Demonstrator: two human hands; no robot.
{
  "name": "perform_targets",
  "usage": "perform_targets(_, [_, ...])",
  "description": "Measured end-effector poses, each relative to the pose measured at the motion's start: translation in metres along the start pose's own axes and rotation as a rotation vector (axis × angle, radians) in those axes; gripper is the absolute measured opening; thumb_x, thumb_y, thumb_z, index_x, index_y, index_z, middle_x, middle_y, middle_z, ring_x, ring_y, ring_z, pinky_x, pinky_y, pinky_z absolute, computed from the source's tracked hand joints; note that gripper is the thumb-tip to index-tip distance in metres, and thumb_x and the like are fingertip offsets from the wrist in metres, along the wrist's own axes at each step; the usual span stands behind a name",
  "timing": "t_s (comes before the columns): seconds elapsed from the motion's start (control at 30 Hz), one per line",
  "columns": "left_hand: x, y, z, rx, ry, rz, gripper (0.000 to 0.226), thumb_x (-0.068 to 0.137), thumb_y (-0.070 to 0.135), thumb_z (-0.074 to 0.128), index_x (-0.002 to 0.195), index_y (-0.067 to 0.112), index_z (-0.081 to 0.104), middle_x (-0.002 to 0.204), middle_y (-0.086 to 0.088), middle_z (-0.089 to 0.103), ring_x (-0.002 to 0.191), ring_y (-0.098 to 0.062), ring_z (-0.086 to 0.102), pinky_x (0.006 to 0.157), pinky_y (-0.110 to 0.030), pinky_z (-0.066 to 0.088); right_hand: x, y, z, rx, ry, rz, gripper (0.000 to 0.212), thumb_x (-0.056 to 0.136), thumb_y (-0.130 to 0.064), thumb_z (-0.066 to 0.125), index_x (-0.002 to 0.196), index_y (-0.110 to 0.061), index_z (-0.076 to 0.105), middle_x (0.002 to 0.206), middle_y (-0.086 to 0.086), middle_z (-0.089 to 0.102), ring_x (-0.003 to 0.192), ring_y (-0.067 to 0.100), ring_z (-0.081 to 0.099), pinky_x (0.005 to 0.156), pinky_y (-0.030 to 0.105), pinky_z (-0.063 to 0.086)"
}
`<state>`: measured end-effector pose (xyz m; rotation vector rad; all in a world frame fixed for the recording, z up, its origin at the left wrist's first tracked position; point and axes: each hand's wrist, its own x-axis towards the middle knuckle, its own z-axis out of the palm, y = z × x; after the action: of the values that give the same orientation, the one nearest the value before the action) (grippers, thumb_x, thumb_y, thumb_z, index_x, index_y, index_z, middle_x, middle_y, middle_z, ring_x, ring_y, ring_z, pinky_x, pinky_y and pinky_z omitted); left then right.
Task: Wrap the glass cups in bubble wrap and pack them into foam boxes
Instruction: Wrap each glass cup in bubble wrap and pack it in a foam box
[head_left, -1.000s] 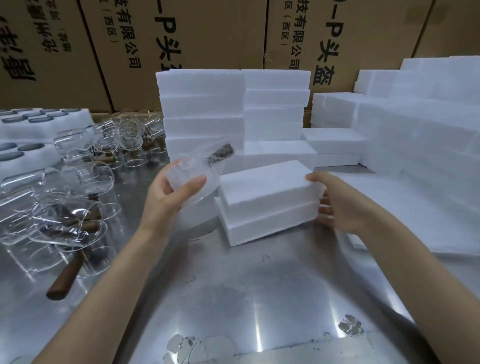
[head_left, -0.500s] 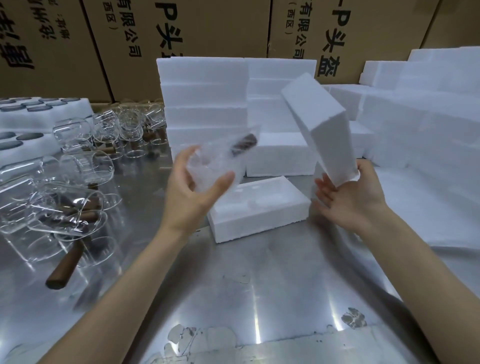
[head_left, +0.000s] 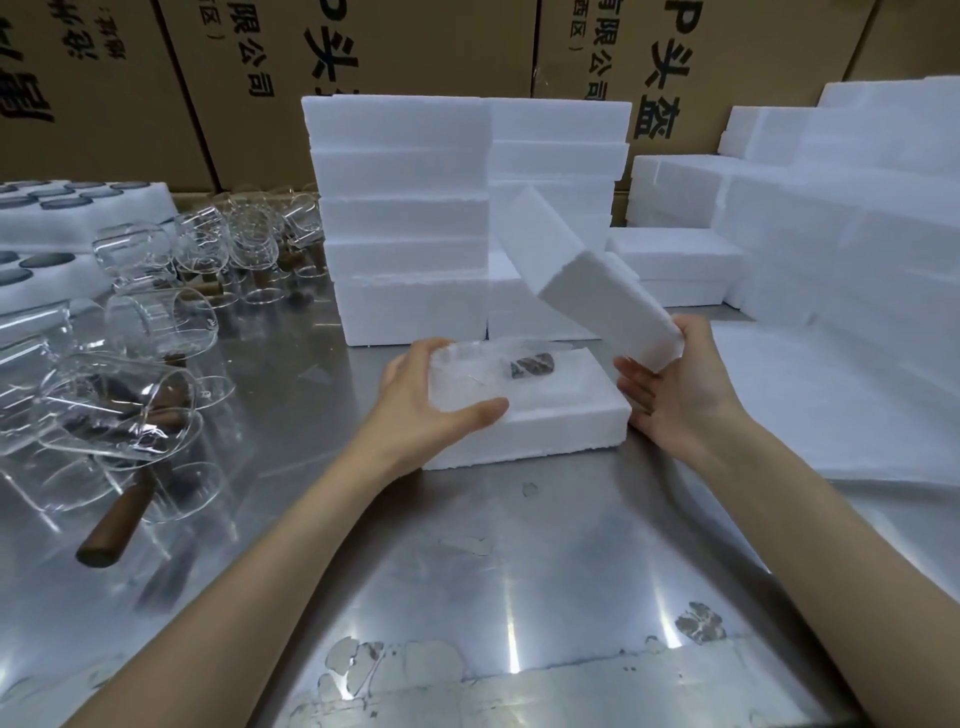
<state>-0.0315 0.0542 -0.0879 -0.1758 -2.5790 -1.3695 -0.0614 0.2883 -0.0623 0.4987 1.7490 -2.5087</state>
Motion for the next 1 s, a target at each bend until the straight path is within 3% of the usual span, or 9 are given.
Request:
perform_targets(0.1, [-0.005, 0.005, -0.001, -0.110, -0.030, 0.062, 0.095, 0.068, 0.063, 0.074, 0.146, 0.043, 0.023, 0.148, 0.016, 0.034, 0.138, -0.002, 0.026, 0.106, -0.024, 0.022, 0.000, 0.006, 0.004, -0.024, 0.023, -0.063, 0.025, 0.083, -0.048, 0.045, 0.087, -0.026, 0.056, 0.080, -0.002, 0.053, 0.067, 0.014, 0.047, 0.052, 0.022, 0.042])
perform_targets(0.17, [-0.006, 0.009, 0.001, -0.107, -0.016, 0.066, 0.078, 0.071, 0.072, 0.063, 0.139, 0.048, 0.034, 0.141, 0.021, 0.039, 0.136, 0.001, 0.027, 0.103, -0.022, 0.023, -0.001, 0.010, 0.006, -0.063, 0.042, -0.109, 0.024, 0.084, -0.048, 0.045, 0.079, -0.027, 0.056, 0.076, -0.003, 0.053, 0.063, 0.013, 0.049, 0.047, 0.021, 0.040])
perform_targets(0.27, [-0.004, 0.011, 0.006, -0.114, -0.001, 0.054, 0.032, 0.087, 0.058, 0.056, 0.117, 0.049, 0.046, 0.120, 0.027, 0.045, 0.134, -0.004, 0.033, 0.100, -0.021, 0.026, 0.000, 0.017, 0.010, -0.121, 0.067, -0.152, 0.029, 0.085, -0.053, 0.043, 0.085, -0.029, 0.059, 0.083, -0.003, 0.060, 0.076, 0.016, 0.057, 0.063, 0.027, 0.046])
perform_targets(0.4, [-0.004, 0.014, 0.006, -0.148, -0.023, 0.138, 0.049, 0.083, 0.045, 0.057, 0.127, 0.023, 0.057, 0.127, 0.006, 0.060, 0.127, -0.014, 0.047, 0.108, -0.040, 0.038, -0.002, 0.023, 0.012, -0.257, 0.075, -0.190, 0.045, 0.079, -0.060, 0.042, 0.096, -0.026, 0.064, 0.102, 0.002, 0.068, 0.100, 0.026, 0.062, 0.089, 0.039, 0.048])
perform_targets(0.53, [-0.006, 0.017, 0.006, -0.228, 0.000, 0.167, 0.029, 0.085, 0.033, 0.063, 0.113, 0.032, 0.057, 0.119, 0.006, 0.063, 0.118, -0.003, 0.052, 0.099, -0.034, 0.042, -0.006, 0.026, 0.014, -0.304, 0.075, -0.192, 0.059, 0.065, -0.066, 0.043, 0.095, -0.019, 0.064, 0.091, 0.002, 0.062, 0.095, 0.031, 0.062, 0.081, 0.040, 0.046])
perform_targets(0.6, [-0.007, 0.015, 0.004, -0.230, -0.021, 0.133, 0.046, 0.084, 0.033, 0.068, 0.125, 0.034, 0.048, 0.131, 0.007, 0.055, 0.128, -0.004, 0.044, 0.106, -0.037, 0.037, -0.008, 0.026, 0.014, -0.289, 0.062, -0.195, 0.057, 0.066, -0.064, 0.044, 0.095, -0.019, 0.064, 0.088, 0.000, 0.060, 0.087, 0.024, 0.058, 0.077, 0.038, 0.043])
perform_targets(0.77, [-0.009, -0.002, -0.016, -0.195, -0.221, 0.000, 0.123, 0.051, 0.063, 0.076, 0.149, 0.042, 0.006, 0.155, 0.023, 0.016, 0.144, -0.004, 0.015, 0.119, -0.039, 0.018, -0.010, 0.024, 0.011, -0.239, 0.047, -0.208, 0.035, 0.083, -0.052, 0.043, 0.091, -0.025, 0.064, 0.087, -0.004, 0.067, 0.086, 0.020, 0.063, 0.084, 0.037, 0.049])
perform_targets(0.87, [-0.009, -0.001, -0.015, -0.514, -0.225, -0.074, 0.144, 0.035, 0.074, 0.081, 0.151, 0.043, 0.001, 0.155, 0.024, 0.008, 0.144, -0.001, 0.012, 0.119, -0.035, 0.013, -0.013, 0.024, 0.013, -0.230, 0.058, -0.225, 0.038, 0.082, -0.054, 0.042, 0.093, -0.024, 0.063, 0.090, 0.000, 0.067, 0.087, 0.022, 0.063, 0.082, 0.038, 0.048])
perform_targets(1.0, [-0.003, 0.009, -0.008, -0.759, -0.238, -0.170, 0.138, 0.038, 0.092, 0.063, 0.153, 0.037, 0.009, 0.159, 0.014, 0.020, 0.145, -0.012, 0.023, 0.120, -0.046, 0.016, -0.017, 0.030, 0.018, -0.252, 0.102, -0.260, 0.050, 0.076, -0.064, 0.044, 0.100, -0.022, 0.058, 0.106, 0.001, 0.064, 0.095, 0.021, 0.060, 0.074, 0.034, 0.044])
